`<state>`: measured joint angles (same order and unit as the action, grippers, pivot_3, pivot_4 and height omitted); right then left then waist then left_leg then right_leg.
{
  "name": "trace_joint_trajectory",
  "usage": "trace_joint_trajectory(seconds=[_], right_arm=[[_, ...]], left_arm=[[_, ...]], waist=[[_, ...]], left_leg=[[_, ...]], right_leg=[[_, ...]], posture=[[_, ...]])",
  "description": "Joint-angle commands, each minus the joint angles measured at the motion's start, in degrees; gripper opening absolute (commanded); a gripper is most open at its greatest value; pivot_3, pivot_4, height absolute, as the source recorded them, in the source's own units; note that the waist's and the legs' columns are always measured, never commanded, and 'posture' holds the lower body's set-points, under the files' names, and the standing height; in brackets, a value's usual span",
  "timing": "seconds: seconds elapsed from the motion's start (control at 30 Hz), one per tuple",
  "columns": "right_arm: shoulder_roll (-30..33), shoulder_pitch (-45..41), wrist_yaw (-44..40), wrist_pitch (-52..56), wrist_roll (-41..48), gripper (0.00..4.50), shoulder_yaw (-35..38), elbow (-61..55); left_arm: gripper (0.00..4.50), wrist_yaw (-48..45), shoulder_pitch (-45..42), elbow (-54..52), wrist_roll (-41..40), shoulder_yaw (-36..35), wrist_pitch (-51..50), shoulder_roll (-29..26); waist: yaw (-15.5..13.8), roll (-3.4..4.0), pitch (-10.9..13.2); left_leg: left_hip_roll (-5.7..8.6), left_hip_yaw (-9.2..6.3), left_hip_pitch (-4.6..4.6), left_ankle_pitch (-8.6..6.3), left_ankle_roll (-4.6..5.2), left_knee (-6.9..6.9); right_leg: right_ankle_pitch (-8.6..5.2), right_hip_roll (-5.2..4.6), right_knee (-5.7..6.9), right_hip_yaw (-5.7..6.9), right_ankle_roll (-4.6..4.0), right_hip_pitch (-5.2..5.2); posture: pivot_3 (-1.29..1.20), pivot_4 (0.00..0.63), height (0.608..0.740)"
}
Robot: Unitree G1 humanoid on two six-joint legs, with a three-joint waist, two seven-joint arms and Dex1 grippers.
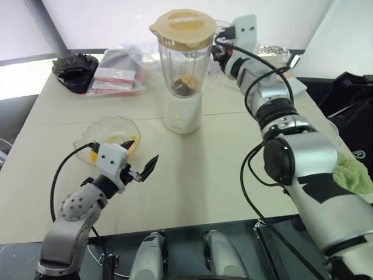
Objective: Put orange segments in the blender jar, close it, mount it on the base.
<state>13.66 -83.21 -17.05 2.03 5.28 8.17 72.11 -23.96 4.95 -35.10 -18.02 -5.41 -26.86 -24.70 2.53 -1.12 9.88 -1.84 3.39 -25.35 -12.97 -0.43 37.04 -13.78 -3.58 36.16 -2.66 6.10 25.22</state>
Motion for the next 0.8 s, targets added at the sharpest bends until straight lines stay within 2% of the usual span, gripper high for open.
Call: trace_joint_trajectory(seconds=[0.03,0.13,0.2,0.23,0.27,0.37,0.6,0.77,0.8], right_arm=[[0.4,0.9,-0.3,-0.3,-1.3,0.98,-0.6,-0.9],[0.5,1.3,-0.4,-0.1,-1.3,0.98,-0.6,-0.6],[0.6,1.5,-0.6,0.1,-1.2,2.03,-0.5,-0.5],[0.6,1.6,-0.6,0.0,-1.4,2.31,-0.5,-0.5],[0.6,1.7,-0.8,0.1,-1.4,2.78,-0.5,-0.5],[0.8,2.3,-0.2,-0.2,-2.1,4.38,-0.7,-0.8],[1.9,5.4,-1.5,-0.7,-3.4,4.48,-1.4,-2.1],[2.4,16.2,-8.1,1.8,-2.4,4.48,-2.3,-11.8],[2.9,20.1,-10.1,3.3,-1.8,4.48,-2.7,-16.5]], left_arm=[[4.47,0.2,0.2,-1.1,0.3,0.3,1.3,0.2],[4.47,0.4,0.3,-1.2,0.6,0.7,1.4,0.4],[4.50,0.6,0.6,-1.4,0.8,0.9,1.4,0.6],[4.50,0.6,0.6,-1.4,0.9,1.1,1.5,0.7],[4.50,0.6,0.8,-1.4,1.0,1.2,1.6,0.8],[4.50,0.7,0.7,-1.3,1.2,1.6,1.8,1.0],[4.50,0.4,-0.1,-0.6,1.2,1.9,1.7,1.3],[4.50,-0.1,-0.9,-0.2,0.3,1.7,1.1,1.3],[4.50,-0.2,-1.3,-0.1,0.2,1.6,0.9,1.1]], waist=[[0.0,-0.01,0.0],[0.0,0.00,0.0],[0.0,-0.02,-0.1],[0.0,-0.03,-0.1],[0.0,-0.02,-0.1],[0.1,0.01,0.0],[0.1,0.00,0.0],[-0.1,-0.01,-0.1],[-0.1,-0.01,-0.1]], left_leg=[[0.00,0.00,0.02,0.00,0.00,0.01],[-0.01,-0.02,0.04,0.00,0.00,0.04],[0.00,-0.02,0.06,0.00,0.00,0.05],[0.00,-0.03,0.06,0.00,0.00,0.05],[0.00,-0.03,0.06,0.00,0.00,0.05],[0.00,-0.02,0.05,0.00,0.00,0.05],[-0.01,-0.03,0.06,0.00,0.00,0.05],[0.00,-0.08,0.07,0.00,0.00,0.12],[0.01,-0.08,0.07,0.01,0.00,0.12]], right_leg=[[0.00,0.00,0.00,0.00,-0.01,-0.02],[0.00,0.00,0.01,0.01,-0.01,-0.07],[0.00,0.00,0.01,0.01,-0.01,-0.10],[0.00,0.00,0.01,0.02,-0.01,-0.12],[0.00,0.00,0.00,0.02,-0.01,-0.12],[0.00,0.00,0.02,0.01,0.00,-0.09],[0.00,0.05,0.05,0.01,0.00,-0.07],[0.01,0.03,0.02,0.05,0.01,-0.19],[0.01,0.02,0.02,0.05,0.02,-0.20]], posture=[[0.00,0.150,0.740],[0.00,0.150,0.740],[0.00,0.150,0.740],[0.00,0.150,0.740],[0.00,0.150,0.740],[0.00,0.150,0.740],[0.00,0.150,0.740],[0.00,0.150,0.740],[0.00,0.150,0.740]])
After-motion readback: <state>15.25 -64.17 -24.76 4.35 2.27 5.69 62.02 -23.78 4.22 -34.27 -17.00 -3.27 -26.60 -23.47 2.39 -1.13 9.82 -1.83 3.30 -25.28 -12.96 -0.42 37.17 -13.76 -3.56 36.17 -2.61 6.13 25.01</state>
